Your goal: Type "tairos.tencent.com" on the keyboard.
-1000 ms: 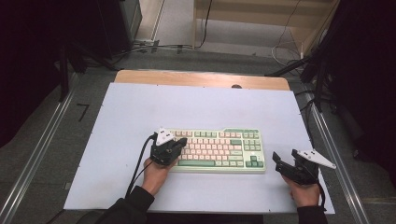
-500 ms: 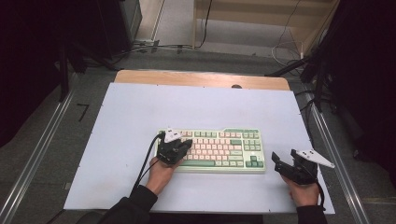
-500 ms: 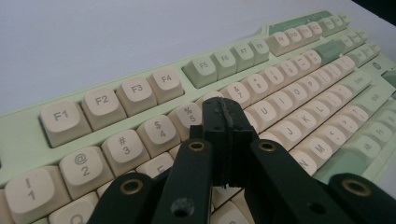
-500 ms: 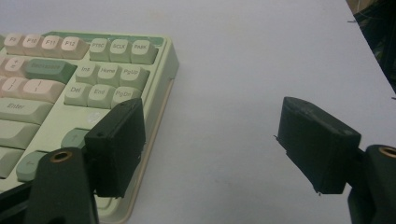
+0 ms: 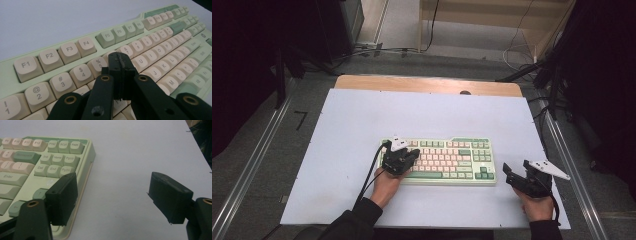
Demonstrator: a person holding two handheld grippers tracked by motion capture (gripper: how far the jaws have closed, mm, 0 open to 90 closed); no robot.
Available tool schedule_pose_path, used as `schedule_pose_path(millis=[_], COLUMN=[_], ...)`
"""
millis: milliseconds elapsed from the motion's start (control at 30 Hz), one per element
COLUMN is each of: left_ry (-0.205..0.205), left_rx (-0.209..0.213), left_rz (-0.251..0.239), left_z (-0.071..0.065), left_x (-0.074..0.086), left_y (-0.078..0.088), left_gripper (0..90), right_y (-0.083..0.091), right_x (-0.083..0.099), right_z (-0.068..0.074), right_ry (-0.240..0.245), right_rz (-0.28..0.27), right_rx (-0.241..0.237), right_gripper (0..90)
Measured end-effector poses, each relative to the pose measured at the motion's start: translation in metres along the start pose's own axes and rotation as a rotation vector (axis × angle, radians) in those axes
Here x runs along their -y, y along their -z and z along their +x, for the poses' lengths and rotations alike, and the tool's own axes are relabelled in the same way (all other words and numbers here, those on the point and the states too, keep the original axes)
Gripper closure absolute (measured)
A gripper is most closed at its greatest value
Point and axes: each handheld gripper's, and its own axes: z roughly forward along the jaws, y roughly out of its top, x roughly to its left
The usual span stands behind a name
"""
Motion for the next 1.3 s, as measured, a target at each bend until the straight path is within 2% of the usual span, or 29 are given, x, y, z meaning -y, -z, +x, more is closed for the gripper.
schedule_pose_path(millis=[200,300,433,667,733,867,900,967,1100,1300], left_ry=[0.001,0.008,0.01,0.021,0.031,0.029,0.03,0.027,0.025,0.028], left_rx=[-0.003,0.008,0.022,0.024,0.031,0.034,0.037,0.036,0.029,0.015], left_rz=[0.024,0.012,-0.003,-0.022,-0.043,-0.057,-0.062,-0.067,-0.069,-0.07], left_z=[0.0,0.0,-0.001,0.0,0.0,0.0,0.0,0.001,0.003,0.006], left_x=[0.0,-0.001,-0.003,-0.004,-0.006,-0.008,-0.009,-0.009,-0.01,-0.01], left_y=[-0.001,0.001,0.004,0.008,0.013,0.018,0.019,0.022,0.025,0.032], left_gripper=[90.0,90.0,85.1,67.0,65.0,53.0,53.0,44.7,39.7,41.4], right_y=[0.0,0.0,0.0,0.0,0.0,-0.001,-0.001,-0.001,-0.002,-0.003], right_x=[0.0,0.0,0.0,0.0,-0.001,-0.001,-0.001,-0.001,-0.002,-0.002], right_z=[0.0,0.0,0.0,0.0,0.0,0.001,0.001,0.001,0.001,0.002], right_ry=[-0.001,0.003,0.001,0.002,0.003,0.002,0.002,0.005,0.007,0.007], right_rz=[0.003,-0.002,0.001,-0.002,-0.002,-0.002,-0.002,-0.002,-0.002,-0.003], right_rx=[-0.001,-0.001,-0.002,-0.005,-0.006,-0.007,-0.007,-0.008,-0.01,-0.014], right_gripper=[21.7,21.7,21.7,21.7,21.7,21.7,21.7,21.7,21.7,21.7])
